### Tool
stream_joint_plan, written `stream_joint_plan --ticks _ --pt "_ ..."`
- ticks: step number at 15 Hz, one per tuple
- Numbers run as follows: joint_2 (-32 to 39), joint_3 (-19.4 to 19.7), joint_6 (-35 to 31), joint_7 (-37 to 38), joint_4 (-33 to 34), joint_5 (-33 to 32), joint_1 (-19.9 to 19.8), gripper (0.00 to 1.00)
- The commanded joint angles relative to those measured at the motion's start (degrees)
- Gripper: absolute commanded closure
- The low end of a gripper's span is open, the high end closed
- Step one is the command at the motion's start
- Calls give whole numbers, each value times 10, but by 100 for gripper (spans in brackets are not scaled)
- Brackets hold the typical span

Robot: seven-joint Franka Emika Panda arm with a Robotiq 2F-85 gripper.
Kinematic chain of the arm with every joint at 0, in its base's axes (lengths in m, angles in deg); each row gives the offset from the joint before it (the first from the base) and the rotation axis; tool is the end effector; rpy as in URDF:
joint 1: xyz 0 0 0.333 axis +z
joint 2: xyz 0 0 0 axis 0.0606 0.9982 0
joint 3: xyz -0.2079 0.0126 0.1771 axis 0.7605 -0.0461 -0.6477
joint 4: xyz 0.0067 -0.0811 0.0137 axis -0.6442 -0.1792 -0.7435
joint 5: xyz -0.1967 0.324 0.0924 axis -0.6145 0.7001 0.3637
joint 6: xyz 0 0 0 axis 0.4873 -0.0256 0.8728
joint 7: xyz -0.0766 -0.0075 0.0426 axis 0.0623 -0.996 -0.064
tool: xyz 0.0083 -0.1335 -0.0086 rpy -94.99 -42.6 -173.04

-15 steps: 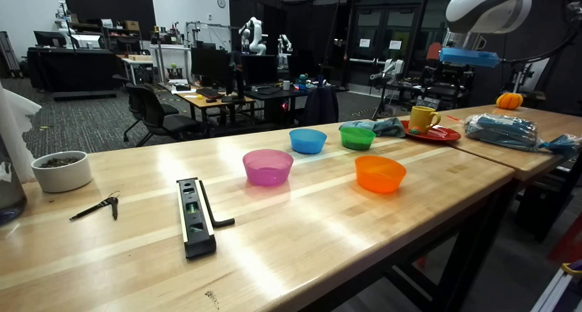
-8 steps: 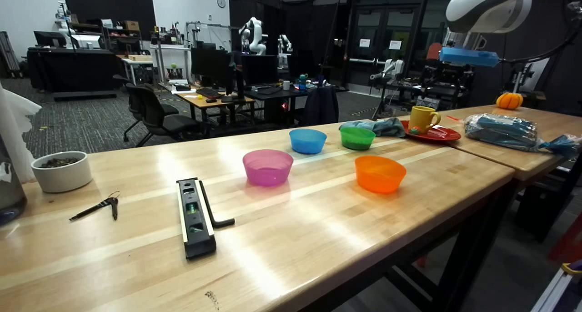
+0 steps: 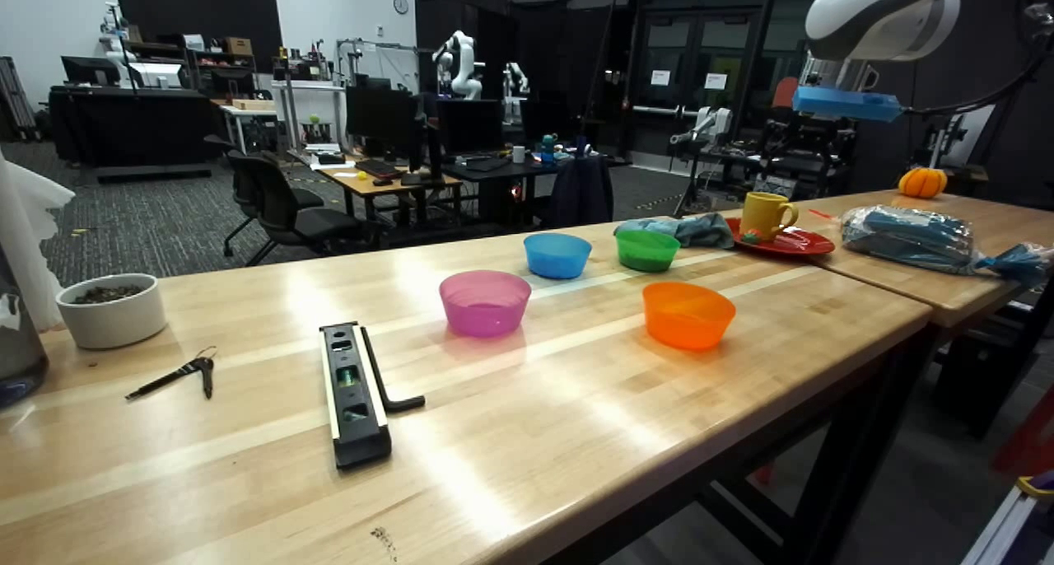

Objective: Remove the toy fruit from the orange plate and put it in the pink bowl

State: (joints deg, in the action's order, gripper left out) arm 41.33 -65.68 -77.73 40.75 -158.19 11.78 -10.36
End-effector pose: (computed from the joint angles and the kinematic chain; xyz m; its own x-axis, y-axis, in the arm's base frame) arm 0.4864 -0.2429 0.4654 0.6175 -0.7627 0.1924 -0.7715 -0.6349 -0.0411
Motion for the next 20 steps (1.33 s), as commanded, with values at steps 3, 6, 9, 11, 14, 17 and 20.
stream_joint_plan --ticks 3,6,9,11,14,17,20 --pt "31 -25 -6 111 29 -17 4 0" --pt "58 -31 -26 181 45 -42 9 0" --pt "89 -27 -43 227 63 -80 14 0" --pt "112 -20 -38 241 82 -98 14 0" --pt "153 -9 -33 240 115 -106 16 0" --pt "199 0 -35 226 154 -94 18 0" --pt "245 9 -33 222 192 -91 19 0"
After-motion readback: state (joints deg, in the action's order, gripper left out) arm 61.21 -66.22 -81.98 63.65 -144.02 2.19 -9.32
